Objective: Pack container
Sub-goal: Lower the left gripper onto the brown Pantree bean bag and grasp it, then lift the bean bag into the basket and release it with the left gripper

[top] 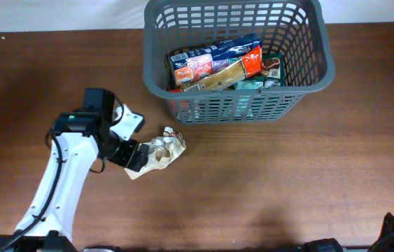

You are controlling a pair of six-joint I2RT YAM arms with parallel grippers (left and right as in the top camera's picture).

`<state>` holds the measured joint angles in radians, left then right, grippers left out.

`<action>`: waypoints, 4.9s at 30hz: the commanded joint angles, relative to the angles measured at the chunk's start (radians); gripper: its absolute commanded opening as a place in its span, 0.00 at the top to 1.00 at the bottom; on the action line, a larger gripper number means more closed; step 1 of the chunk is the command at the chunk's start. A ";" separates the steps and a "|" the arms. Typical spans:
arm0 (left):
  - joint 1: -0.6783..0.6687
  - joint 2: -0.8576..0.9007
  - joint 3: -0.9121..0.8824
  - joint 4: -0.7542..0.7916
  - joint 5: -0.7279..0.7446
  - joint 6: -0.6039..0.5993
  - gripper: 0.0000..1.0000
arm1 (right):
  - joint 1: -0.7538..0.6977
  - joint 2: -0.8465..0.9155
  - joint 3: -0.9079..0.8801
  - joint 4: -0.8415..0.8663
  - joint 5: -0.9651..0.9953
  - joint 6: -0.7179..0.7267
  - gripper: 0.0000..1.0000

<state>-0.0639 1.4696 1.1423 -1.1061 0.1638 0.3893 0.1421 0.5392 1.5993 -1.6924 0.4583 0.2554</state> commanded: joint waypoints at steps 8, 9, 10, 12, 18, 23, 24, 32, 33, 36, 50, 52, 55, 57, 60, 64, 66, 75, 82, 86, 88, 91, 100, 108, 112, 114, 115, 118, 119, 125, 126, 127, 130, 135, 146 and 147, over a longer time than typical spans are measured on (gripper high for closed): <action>-0.025 0.036 -0.047 0.142 0.012 0.309 0.16 | 0.024 -0.009 -0.015 -0.006 0.028 -0.016 0.01; -0.025 0.051 -0.050 0.156 0.013 0.309 0.16 | 0.024 -0.009 -0.015 -0.006 0.028 -0.016 0.01; -0.026 0.067 -0.050 0.167 0.013 0.309 0.16 | 0.024 -0.009 -0.015 -0.006 0.028 -0.016 0.01; -0.026 0.096 -0.050 0.182 0.017 0.309 0.15 | 0.024 -0.009 -0.015 -0.006 0.028 -0.016 0.01; -0.035 0.148 -0.050 0.190 0.043 0.346 0.01 | 0.024 -0.009 -0.015 -0.006 0.028 -0.016 0.01; -0.034 0.152 -0.050 0.203 0.071 0.346 0.01 | 0.024 -0.009 -0.015 -0.006 0.028 -0.016 0.01; -0.034 0.152 -0.050 0.205 0.086 0.346 0.01 | 0.024 -0.009 -0.015 -0.006 0.028 -0.017 0.01; -0.034 0.231 -0.050 0.214 0.126 0.345 0.01 | 0.024 -0.009 -0.015 -0.006 0.028 -0.039 0.00; -0.034 0.239 -0.050 0.214 0.129 0.345 0.01 | 0.024 -0.009 -0.015 -0.006 0.028 -0.039 0.01; -0.034 0.263 -0.050 0.220 0.129 0.345 0.01 | 0.024 -0.009 -0.015 -0.006 0.028 -0.039 0.01; -0.034 0.406 -0.052 0.243 0.140 0.341 0.01 | 0.024 -0.009 -0.015 -0.006 0.028 -0.039 0.01; -0.034 0.429 -0.055 0.251 0.140 0.342 0.01 | 0.024 -0.009 -0.015 -0.006 0.028 -0.039 0.01; -0.034 0.433 -0.073 0.275 0.135 0.343 0.17 | 0.024 -0.009 -0.015 -0.006 0.028 -0.039 0.01; -0.034 0.433 -0.092 0.296 0.124 0.344 0.36 | 0.024 -0.009 -0.015 -0.006 0.028 -0.039 0.01; -0.034 0.433 -0.134 0.327 0.124 0.346 0.45 | 0.024 -0.009 -0.015 -0.006 0.028 -0.039 0.01; -0.034 0.433 -0.199 0.388 0.108 0.346 0.72 | 0.024 -0.009 -0.015 -0.006 0.028 -0.039 0.01; -0.034 0.433 -0.223 0.418 0.059 0.346 0.98 | 0.024 -0.009 -0.015 -0.006 0.028 -0.039 0.01; -0.014 0.427 -0.215 0.404 -0.083 0.280 0.98 | 0.024 -0.009 -0.015 -0.006 0.052 -0.039 0.01; 0.092 0.294 -0.113 0.369 -0.149 0.261 0.98 | 0.024 -0.009 -0.015 -0.006 0.052 -0.039 0.01; 0.155 0.179 -0.035 0.369 -0.187 0.201 0.98 | 0.024 -0.009 -0.015 -0.006 0.051 -0.039 0.01; 0.166 0.101 0.055 0.375 -0.204 0.201 0.99 | 0.024 -0.008 -0.015 -0.006 0.051 -0.039 0.01; 0.166 0.060 0.143 0.384 -0.214 0.200 0.98 | 0.024 -0.008 -0.015 -0.006 0.051 -0.038 0.01; 0.142 0.037 0.512 0.473 -0.204 0.150 0.98 | 0.024 -0.008 -0.015 -0.006 0.047 -0.038 0.01; -0.170 0.037 0.648 0.779 -0.020 0.097 0.99 | 0.024 -0.008 -0.015 -0.006 0.047 -0.039 0.01; -0.348 0.057 0.647 0.898 -0.008 0.097 0.98 | 0.024 -0.008 -0.015 -0.006 0.041 -0.038 0.01; -0.399 0.092 0.647 0.908 0.022 0.097 0.98 | 0.024 -0.008 -0.015 -0.006 0.034 -0.039 0.01; -0.416 0.121 0.647 0.904 0.037 0.097 0.98 | 0.024 -0.008 -0.015 -0.006 0.030 -0.039 0.01; -0.436 0.234 0.647 0.873 0.121 0.097 0.99 | 0.024 -0.008 -0.015 -0.006 0.024 -0.039 0.01; -0.436 0.275 0.647 0.863 0.166 0.094 0.98 | 0.024 -0.008 -0.015 -0.006 0.024 -0.039 0.01; -0.436 0.420 0.647 0.773 0.193 0.093 0.98 | 0.024 -0.008 -0.015 -0.006 0.024 -0.039 0.01; -0.436 0.430 0.647 0.763 0.209 0.093 0.98 | 0.024 -0.008 -0.015 -0.006 0.024 -0.039 0.01; -0.436 0.431 0.647 0.760 0.220 0.093 0.98 | 0.024 -0.008 -0.015 -0.006 0.023 -0.038 0.01; -0.436 0.432 0.647 0.756 0.237 0.093 0.85 | 0.024 -0.008 -0.015 -0.006 0.020 -0.038 0.01; -0.435 0.432 0.647 0.749 0.237 0.070 0.01 | 0.024 -0.008 -0.015 -0.006 0.008 -0.039 0.01; -0.329 0.342 0.752 0.758 0.201 -0.083 0.01 | 0.024 -0.005 0.009 -0.002 0.017 -0.058 0.01; -0.298 0.304 0.767 0.746 0.153 -0.114 0.01 | 0.024 -0.003 0.024 -0.002 0.019 -0.066 0.01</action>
<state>-0.4480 1.9064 1.8359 -0.3523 0.3843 0.3908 0.1581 0.5365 1.5875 -1.6920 0.4759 0.2180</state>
